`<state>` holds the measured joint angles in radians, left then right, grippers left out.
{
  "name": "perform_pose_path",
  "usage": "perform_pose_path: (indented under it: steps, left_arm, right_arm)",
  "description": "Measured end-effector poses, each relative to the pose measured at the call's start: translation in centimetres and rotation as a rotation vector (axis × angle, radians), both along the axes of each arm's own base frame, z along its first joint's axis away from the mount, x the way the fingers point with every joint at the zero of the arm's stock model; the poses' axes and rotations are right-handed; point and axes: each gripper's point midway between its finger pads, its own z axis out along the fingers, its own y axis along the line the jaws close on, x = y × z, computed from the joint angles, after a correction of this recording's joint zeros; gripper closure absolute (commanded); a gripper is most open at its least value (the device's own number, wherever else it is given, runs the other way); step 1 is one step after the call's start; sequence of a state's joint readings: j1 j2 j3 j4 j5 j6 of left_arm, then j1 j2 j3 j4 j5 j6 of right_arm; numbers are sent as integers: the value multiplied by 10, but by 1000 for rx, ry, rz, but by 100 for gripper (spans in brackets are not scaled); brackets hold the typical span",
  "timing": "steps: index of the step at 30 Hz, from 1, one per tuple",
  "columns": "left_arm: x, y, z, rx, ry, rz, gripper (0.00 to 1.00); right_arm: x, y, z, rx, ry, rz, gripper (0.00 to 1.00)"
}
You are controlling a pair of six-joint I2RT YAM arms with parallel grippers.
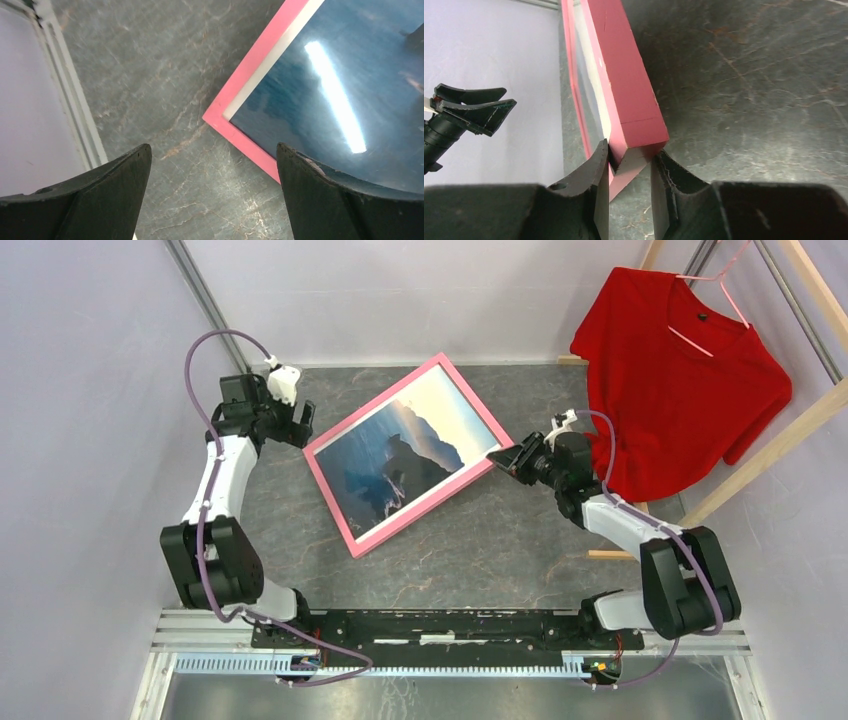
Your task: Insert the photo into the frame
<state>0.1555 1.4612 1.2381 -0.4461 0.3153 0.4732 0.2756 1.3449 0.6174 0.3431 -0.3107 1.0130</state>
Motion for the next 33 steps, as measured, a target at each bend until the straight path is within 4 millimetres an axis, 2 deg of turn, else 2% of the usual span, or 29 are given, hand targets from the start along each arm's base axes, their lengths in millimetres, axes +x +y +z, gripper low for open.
perform_pose_path:
  steps: [5, 8, 19, 23, 24, 25, 26, 27, 30, 33]
  left_arm:
    - [-3, 10, -50, -24, 122, 24, 0]
    - [-9, 9, -69, -42, 168, 22, 0]
    - [-18, -5, -93, -113, 195, -4, 0]
    - [-22, -9, -100, -144, 209, 7, 0]
    - [-23, -10, -101, -153, 212, 7, 0]
    - [-23, -12, -101, -163, 213, 6, 0]
    - [-23, -13, -100, -171, 212, 6, 0]
    - [-23, -14, -99, -180, 211, 8, 0]
    - [-22, -18, -95, -203, 201, 3, 0]
    - [-21, -20, -93, -221, 189, 7, 0]
  right_arm:
    - [4, -14, -30, -26, 71, -19, 100]
    - [5, -25, -50, -50, 116, -38, 99]
    - [0, -72, -115, -269, 233, -127, 65]
    - [4, -79, -115, -339, 204, -112, 52]
    - [5, -80, -116, -352, 202, -106, 42]
    - [5, -82, -116, -368, 201, -103, 28]
    - [7, -83, -115, -376, 199, -99, 5]
    - [10, -84, -113, -383, 190, -100, 2]
    - [25, -88, -98, -428, 147, -101, 2]
    - [29, -95, -94, -489, 149, -102, 2]
